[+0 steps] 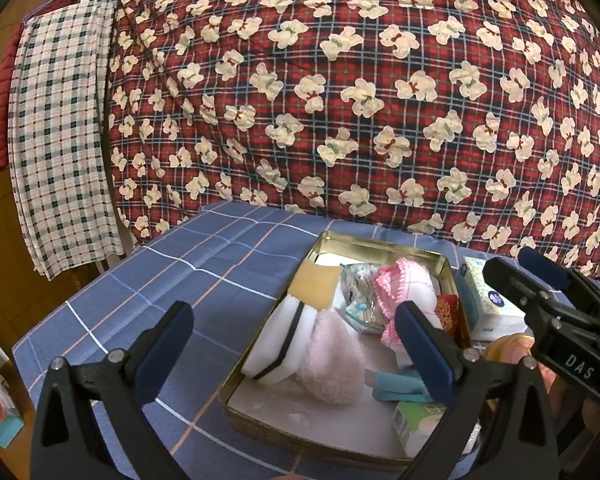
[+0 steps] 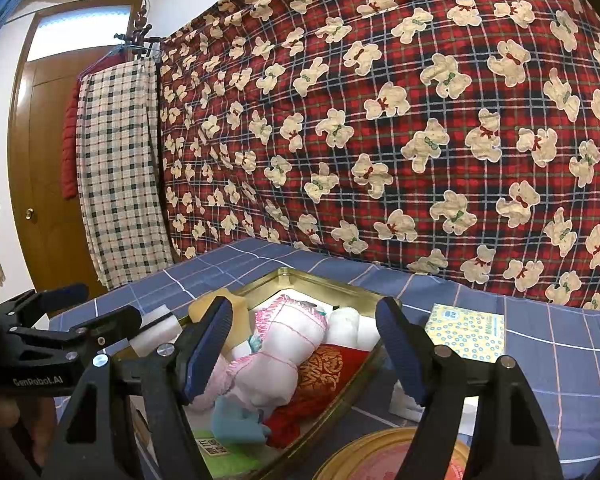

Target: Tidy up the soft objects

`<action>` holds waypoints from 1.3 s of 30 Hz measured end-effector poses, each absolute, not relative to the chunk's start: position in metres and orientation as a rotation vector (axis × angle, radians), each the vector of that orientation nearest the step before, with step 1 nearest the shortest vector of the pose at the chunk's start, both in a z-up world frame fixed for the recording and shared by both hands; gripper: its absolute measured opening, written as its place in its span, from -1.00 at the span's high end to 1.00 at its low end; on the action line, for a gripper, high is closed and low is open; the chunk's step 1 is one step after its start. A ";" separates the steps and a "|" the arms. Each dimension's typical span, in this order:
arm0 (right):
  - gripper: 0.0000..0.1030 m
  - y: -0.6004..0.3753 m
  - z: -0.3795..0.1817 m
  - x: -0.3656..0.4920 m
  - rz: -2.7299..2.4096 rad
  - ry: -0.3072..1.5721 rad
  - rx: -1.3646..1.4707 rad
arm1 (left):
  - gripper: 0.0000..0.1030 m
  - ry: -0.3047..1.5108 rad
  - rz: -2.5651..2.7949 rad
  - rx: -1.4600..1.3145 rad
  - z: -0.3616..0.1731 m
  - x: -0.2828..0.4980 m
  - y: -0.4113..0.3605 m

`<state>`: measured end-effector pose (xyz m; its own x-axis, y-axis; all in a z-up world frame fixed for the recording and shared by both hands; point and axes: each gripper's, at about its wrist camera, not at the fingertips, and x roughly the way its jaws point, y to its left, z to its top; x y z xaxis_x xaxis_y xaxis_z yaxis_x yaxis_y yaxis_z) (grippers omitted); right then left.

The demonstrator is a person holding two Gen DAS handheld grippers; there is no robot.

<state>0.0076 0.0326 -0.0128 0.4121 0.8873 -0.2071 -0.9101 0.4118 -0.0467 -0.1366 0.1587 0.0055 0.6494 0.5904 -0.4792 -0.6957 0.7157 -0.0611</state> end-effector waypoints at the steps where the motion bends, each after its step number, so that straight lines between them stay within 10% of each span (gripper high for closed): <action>1: -0.48 0.032 -0.013 0.007 1.135 0.156 -0.162 | -0.98 0.452 0.738 -0.250 0.006 -0.136 0.159; 39: -0.48 0.033 -0.015 0.008 1.135 0.158 -0.163 | -0.98 0.450 0.744 -0.210 0.005 -0.140 0.157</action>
